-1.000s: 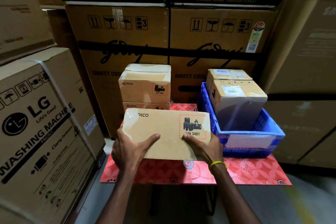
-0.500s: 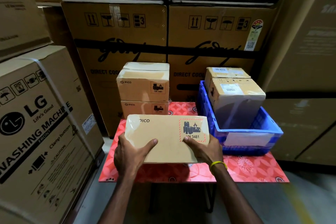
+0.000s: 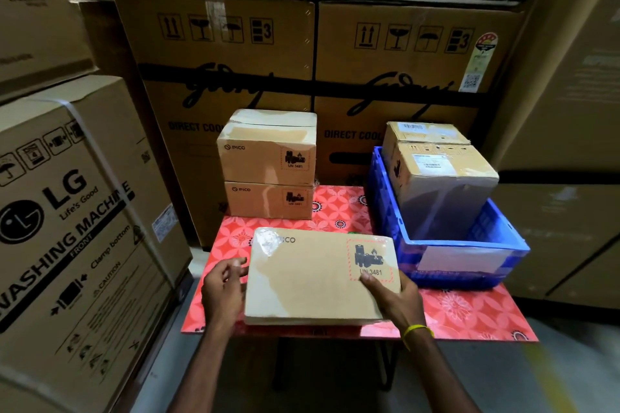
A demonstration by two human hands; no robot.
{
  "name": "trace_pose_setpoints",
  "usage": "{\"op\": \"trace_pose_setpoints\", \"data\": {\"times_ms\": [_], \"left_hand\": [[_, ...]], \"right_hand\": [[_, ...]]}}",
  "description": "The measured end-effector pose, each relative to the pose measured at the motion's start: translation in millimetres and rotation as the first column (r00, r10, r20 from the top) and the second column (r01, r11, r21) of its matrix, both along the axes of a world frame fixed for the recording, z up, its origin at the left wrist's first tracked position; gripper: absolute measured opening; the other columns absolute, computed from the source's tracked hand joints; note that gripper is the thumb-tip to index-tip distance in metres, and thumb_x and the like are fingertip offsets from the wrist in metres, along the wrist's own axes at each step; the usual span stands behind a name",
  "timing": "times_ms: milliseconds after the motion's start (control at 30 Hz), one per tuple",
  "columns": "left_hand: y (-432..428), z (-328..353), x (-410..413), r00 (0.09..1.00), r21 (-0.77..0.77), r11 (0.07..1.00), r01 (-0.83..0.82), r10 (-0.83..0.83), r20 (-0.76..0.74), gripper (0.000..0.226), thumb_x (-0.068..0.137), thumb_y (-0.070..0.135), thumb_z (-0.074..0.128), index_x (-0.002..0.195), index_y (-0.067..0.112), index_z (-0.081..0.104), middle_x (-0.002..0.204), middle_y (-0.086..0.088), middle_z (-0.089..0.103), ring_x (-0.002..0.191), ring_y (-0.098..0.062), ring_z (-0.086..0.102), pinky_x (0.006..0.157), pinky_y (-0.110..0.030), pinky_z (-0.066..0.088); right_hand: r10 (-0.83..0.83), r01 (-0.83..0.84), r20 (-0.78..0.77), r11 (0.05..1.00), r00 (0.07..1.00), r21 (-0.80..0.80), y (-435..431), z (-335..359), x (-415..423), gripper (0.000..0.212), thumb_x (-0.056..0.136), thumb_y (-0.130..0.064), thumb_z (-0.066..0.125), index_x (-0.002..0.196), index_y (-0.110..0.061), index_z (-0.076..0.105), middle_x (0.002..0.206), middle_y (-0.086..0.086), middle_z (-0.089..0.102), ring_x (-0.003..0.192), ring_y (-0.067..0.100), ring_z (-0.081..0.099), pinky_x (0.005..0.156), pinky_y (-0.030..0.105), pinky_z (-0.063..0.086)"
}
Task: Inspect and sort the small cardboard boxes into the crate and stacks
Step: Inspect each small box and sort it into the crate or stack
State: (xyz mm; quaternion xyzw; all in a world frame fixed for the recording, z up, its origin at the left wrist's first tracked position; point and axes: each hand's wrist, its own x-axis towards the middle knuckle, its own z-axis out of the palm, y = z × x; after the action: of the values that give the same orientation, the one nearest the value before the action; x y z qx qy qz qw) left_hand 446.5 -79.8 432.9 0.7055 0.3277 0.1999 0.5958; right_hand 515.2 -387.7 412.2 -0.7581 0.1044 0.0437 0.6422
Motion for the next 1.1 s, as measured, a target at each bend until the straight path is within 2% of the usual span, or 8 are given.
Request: {"op": "trace_pose_setpoints", "data": {"times_ms": [167, 300, 500, 600, 700, 800, 933, 1100], "left_hand": [[5, -12, 19, 0.987, -0.39, 0.907, 0.157, -0.154, 0.039, 0.062, 0.08, 0.019, 0.088, 0.135, 0.012, 0.059, 0.135, -0.013, 0.065, 0.123, -0.034, 0.063, 0.088, -0.037, 0.056], [-5, -22, 16, 0.894, -0.556, 0.754, 0.349, -0.446, -0.044, 0.102, 0.044, 0.064, 0.099, 0.127, 0.017, 0.064, 0.116, -0.018, 0.077, 0.109, -0.041, 0.072, 0.093, -0.052, 0.059], [2, -46, 9, 0.932, -0.525, 0.804, 0.28, -0.359, -0.052, 0.118, 0.023, 0.057, 0.103, 0.123, 0.008, 0.062, 0.112, -0.019, 0.079, 0.104, -0.039, 0.075, 0.083, -0.047, 0.061], [-7, -48, 0, 0.937, -0.568, 0.773, 0.281, -0.349, -0.012, 0.122, 0.026, 0.05, 0.106, 0.129, 0.008, 0.057, 0.114, -0.019, 0.078, 0.104, -0.039, 0.076, 0.083, -0.051, 0.062], [-21, -32, -8, 0.965, -0.505, 0.828, 0.243, -0.258, 0.04, 0.11, 0.043, 0.043, 0.106, 0.134, 0.008, 0.054, 0.112, -0.018, 0.078, 0.1, -0.039, 0.077, 0.089, -0.055, 0.062], [-18, -11, -7, 0.989, -0.388, 0.909, 0.151, -0.135, 0.066, 0.085, 0.058, 0.026, 0.103, 0.128, 0.009, 0.058, 0.103, -0.015, 0.078, 0.087, -0.033, 0.078, 0.078, -0.043, 0.064], [1, 22, -12, 0.991, -0.222, 0.967, 0.123, -0.106, 0.087, 0.086, 0.036, 0.057, 0.104, 0.109, 0.024, 0.074, 0.1, -0.003, 0.082, 0.091, -0.029, 0.08, 0.086, -0.056, 0.063], [-1, 55, -14, 0.998, 0.119, 0.992, 0.046, -0.042, -0.037, 0.097, 0.03, 0.09, 0.085, 0.107, 0.037, 0.058, 0.097, 0.012, 0.077, 0.09, -0.019, 0.075, 0.082, -0.049, 0.063]], "right_hand": [[0.016, -0.017, 0.013, 0.995, 1.0, 0.097, -43, -10, -4, 0.091, 0.045, -0.065, 0.097, 0.114, -0.01, 0.075, 0.104, 0.006, 0.083, 0.097, 0.029, 0.08, 0.078, 0.037, 0.063], [0.03, -0.03, -0.003, 0.99, 1.0, 0.14, -63, -9, -12, 0.109, 0.032, -0.074, 0.096, 0.116, -0.008, 0.073, 0.105, 0.01, 0.082, 0.093, 0.029, 0.08, 0.072, 0.031, 0.065], [-0.197, 0.33, 0.339, 0.857, 0.92, -0.396, -23, -2, -27, 0.032, 0.095, -0.023, 0.072, 0.126, -0.014, 0.073, 0.129, 0.016, 0.069, 0.122, 0.038, 0.062, 0.106, 0.047, 0.046], [-0.032, 0.19, 0.337, 0.875, 0.941, -0.446, 24, 30, -54, 0.039, 0.099, -0.035, 0.062, 0.133, -0.018, 0.073, 0.144, 0.016, 0.062, 0.138, 0.037, 0.054, 0.117, 0.047, 0.04], [0.166, -0.045, 0.194, 0.859, 0.967, -0.51, 61, 79, -79, 0.108, 0.073, -0.095, 0.044, 0.158, -0.029, 0.047, 0.169, 0.006, 0.036, 0.158, 0.025, 0.03, 0.128, 0.04, 0.025], [0.258, -0.129, 0.182, 0.843, 0.949, -0.522, 83, 110, -89, 0.146, 0.048, -0.113, 0.025, 0.165, -0.025, 0.03, 0.172, 0.002, 0.029, 0.16, 0.019, 0.023, 0.127, 0.04, 0.025], [0.168, -0.062, 0.226, 0.909, 0.96, -0.412, 92, 112, -71, 0.13, 0.048, -0.107, 0.055, 0.15, -0.028, 0.048, 0.146, -0.005, 0.064, 0.137, 0.018, 0.058, 0.111, 0.044, 0.049], [0.093, -0.057, 0.215, 0.984, 0.972, -0.166, 87, 88, -46, 0.08, 0.054, -0.072, 0.091, 0.122, -0.036, 0.069, 0.105, -0.026, 0.078, 0.1, -0.002, 0.074, 0.094, 0.04, 0.061]]}}
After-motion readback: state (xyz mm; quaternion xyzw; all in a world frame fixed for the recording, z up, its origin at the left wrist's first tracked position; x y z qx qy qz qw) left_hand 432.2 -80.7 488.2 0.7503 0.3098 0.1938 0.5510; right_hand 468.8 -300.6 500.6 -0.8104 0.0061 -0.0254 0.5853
